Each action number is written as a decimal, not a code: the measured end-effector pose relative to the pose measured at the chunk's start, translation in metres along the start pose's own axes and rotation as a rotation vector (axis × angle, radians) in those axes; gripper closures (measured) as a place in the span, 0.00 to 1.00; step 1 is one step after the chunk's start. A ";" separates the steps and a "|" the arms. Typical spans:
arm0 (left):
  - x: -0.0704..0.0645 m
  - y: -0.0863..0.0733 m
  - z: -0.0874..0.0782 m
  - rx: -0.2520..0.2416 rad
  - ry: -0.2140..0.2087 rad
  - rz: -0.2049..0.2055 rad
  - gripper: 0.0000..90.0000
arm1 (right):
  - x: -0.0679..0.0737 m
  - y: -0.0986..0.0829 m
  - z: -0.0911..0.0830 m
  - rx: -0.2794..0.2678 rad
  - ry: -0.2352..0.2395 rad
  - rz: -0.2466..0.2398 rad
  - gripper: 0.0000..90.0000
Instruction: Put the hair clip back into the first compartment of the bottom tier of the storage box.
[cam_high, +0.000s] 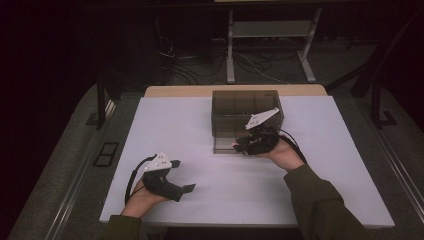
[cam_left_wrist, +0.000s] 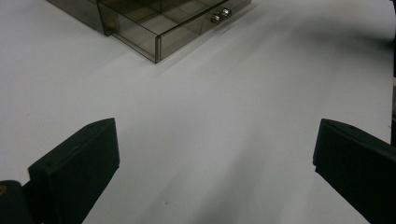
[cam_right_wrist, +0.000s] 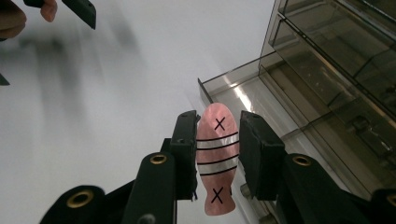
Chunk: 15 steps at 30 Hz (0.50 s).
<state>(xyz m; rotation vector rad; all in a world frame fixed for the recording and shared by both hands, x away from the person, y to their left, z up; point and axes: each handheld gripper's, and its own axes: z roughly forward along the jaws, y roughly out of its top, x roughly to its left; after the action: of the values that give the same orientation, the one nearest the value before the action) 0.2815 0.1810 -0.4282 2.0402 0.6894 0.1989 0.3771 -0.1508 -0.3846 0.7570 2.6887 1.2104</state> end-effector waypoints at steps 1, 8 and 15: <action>0.000 0.000 0.000 0.001 -0.001 0.002 0.00 | 0.000 0.001 0.001 -0.001 0.003 -0.002 0.74; 0.000 0.000 0.000 0.000 -0.001 0.000 0.00 | -0.003 0.005 0.005 -0.002 -0.003 0.004 0.74; -0.002 0.001 0.001 0.002 -0.002 0.004 0.00 | -0.006 0.007 0.008 -0.008 -0.009 0.015 0.74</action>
<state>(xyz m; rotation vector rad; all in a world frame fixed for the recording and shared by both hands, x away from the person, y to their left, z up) 0.2808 0.1791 -0.4281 2.0435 0.6846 0.1980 0.3874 -0.1444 -0.3853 0.7810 2.6745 1.2173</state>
